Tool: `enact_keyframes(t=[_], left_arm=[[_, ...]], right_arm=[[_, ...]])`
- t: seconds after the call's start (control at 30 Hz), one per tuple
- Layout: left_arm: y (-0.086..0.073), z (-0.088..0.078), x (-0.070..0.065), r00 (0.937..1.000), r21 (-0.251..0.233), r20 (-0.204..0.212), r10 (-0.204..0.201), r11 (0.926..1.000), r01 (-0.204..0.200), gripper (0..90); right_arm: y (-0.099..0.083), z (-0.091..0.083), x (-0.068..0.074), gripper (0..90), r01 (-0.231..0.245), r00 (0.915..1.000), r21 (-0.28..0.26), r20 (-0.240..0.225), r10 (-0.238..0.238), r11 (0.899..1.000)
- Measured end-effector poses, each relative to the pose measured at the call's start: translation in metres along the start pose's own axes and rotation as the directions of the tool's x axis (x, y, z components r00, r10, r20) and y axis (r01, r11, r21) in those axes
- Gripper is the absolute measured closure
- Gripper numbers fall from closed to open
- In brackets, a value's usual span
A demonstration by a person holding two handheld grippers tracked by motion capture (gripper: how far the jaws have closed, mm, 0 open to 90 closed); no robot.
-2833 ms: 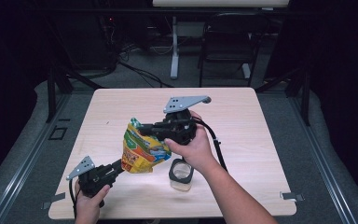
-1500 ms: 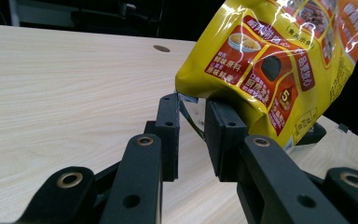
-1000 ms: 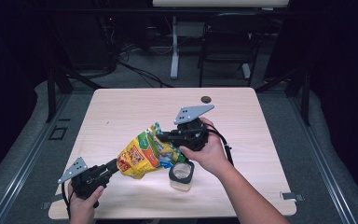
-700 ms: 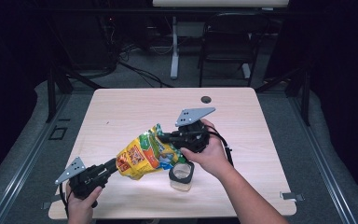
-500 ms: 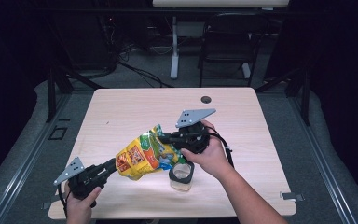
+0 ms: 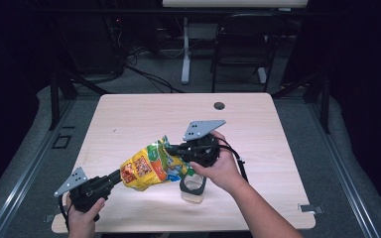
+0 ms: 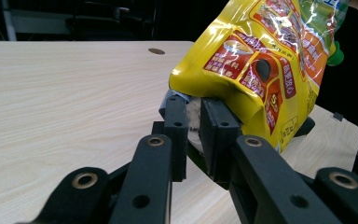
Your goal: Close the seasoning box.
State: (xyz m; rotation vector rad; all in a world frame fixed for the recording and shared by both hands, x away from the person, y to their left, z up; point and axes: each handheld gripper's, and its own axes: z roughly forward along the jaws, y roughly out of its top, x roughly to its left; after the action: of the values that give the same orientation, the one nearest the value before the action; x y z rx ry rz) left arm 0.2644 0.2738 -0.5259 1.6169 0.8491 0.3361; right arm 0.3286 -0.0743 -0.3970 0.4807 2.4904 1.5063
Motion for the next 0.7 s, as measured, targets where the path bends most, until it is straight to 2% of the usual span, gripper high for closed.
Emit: enact_keyframes(t=[0.07, 0.27, 0.4, 0.47, 0.57, 0.63, 0.7], left_arm=[[0.0, -0.002, 0.001, 1.0, -0.001, 0.004, -0.005, 1.0, 0.005, 87.1], [0.002, -0.004, 0.002, 1.0, 0.0, 0.002, -0.006, 1.0, 0.006, 89.1], [0.004, -0.006, 0.003, 0.9998, 0.006, 0.018, -0.006, 1.0, 0.005, 90.0], [0.006, -0.007, 0.003, 1.0, 0.008, 0.001, 0.006, 0.9999, -0.006, 90.0], [0.008, -0.009, 0.003, 0.9999, 0.014, 0.005, 0.012, 0.9998, -0.012, 90.0], [0.01, -0.01, 0.002, 0.9996, 0.018, -0.018, 0.023, 0.9996, -0.022, 90.0], [0.013, -0.011, 0.001, 0.9994, 0.029, -0.017, 0.032, 0.9991, -0.031, 90.0]], right_arm=[[0.0, 0.001, 0.001, 90.0, 0.005, 1.0, 0.002, -0.001, -0.005, 1.0], [-0.001, 0.001, 0.0, 90.0, 0.002, 1.0, -0.008, -0.001, -0.002, 1.0], [-0.004, 0.001, -0.001, 90.0, 0.001, 1.0, -0.003, 0.001, -0.001, 1.0], [-0.007, 0.0, -0.001, 90.0, -0.005, 1.0, -0.003, 0.0, 0.005, 1.0], [-0.009, 0.0, -0.001, 90.0, -0.004, 1.0, 0.0, 0.0, 0.004, 1.0], [-0.01, 0.0, 0.0, 90.0, -0.001, 1.0, 0.0, -0.001, 0.001, 1.0], [-0.01, 0.0, 0.001, 90.0, 0.003, 1.0, 0.003, 0.002, -0.003, 1.0]])
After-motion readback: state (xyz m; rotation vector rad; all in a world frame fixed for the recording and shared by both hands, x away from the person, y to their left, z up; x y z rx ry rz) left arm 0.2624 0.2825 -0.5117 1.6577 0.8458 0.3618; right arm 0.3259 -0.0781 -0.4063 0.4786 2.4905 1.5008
